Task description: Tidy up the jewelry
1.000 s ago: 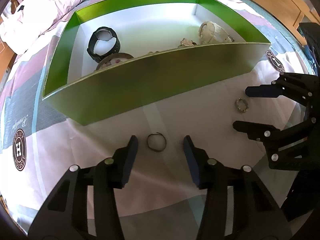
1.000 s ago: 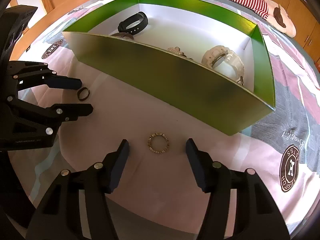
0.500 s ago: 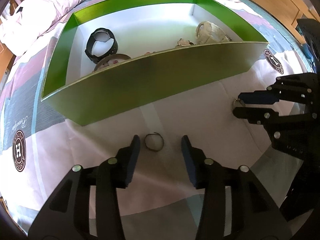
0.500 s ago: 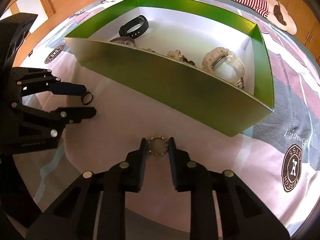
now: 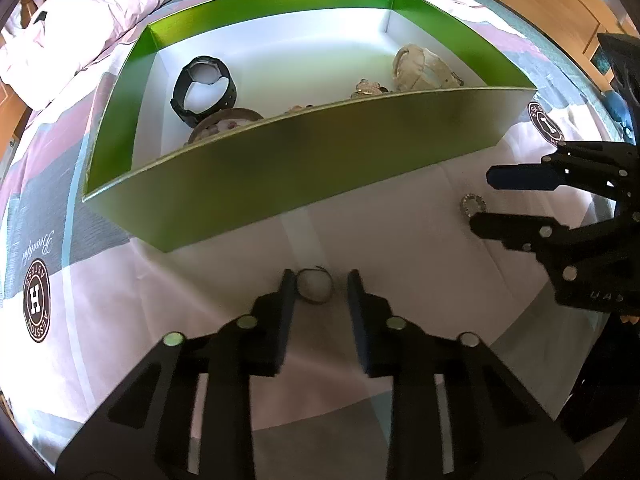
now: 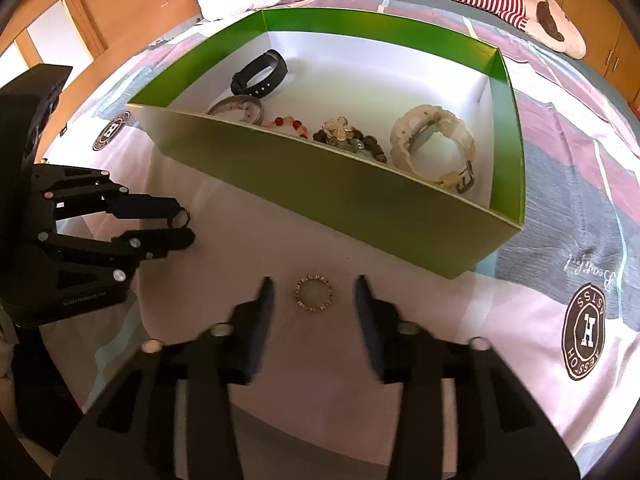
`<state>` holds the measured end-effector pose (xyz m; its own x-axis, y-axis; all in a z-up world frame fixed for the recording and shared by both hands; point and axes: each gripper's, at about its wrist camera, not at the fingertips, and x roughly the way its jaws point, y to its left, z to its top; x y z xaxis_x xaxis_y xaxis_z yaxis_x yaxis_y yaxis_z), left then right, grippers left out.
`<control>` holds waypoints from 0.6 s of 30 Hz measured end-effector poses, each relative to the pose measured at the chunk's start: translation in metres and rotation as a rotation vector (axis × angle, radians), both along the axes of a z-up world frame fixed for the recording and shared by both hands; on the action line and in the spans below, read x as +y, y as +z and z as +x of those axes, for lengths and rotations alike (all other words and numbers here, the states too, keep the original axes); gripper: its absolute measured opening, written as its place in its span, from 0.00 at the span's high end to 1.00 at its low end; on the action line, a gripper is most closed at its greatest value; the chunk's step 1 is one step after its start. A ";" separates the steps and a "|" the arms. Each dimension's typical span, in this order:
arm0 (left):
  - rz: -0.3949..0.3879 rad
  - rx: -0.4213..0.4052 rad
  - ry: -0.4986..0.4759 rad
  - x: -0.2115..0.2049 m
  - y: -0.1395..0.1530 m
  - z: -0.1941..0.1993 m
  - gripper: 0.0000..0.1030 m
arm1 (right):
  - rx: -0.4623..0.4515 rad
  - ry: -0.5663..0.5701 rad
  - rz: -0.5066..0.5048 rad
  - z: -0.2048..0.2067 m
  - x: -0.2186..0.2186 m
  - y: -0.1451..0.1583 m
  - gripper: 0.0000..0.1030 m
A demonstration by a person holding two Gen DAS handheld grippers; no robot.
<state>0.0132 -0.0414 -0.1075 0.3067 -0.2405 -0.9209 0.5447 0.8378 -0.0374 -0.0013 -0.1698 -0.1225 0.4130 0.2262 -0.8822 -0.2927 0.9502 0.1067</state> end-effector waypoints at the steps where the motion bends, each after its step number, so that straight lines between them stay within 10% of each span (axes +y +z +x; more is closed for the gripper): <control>1: -0.003 0.001 -0.002 0.000 0.000 0.000 0.79 | 0.003 0.002 -0.005 0.001 0.001 -0.001 0.57; 10: 0.004 0.000 -0.035 -0.006 -0.001 -0.005 0.56 | 0.006 0.024 -0.048 0.001 0.009 -0.008 0.57; 18: 0.019 -0.012 -0.038 -0.008 -0.002 -0.007 0.62 | -0.004 0.052 -0.057 0.000 0.013 -0.009 0.69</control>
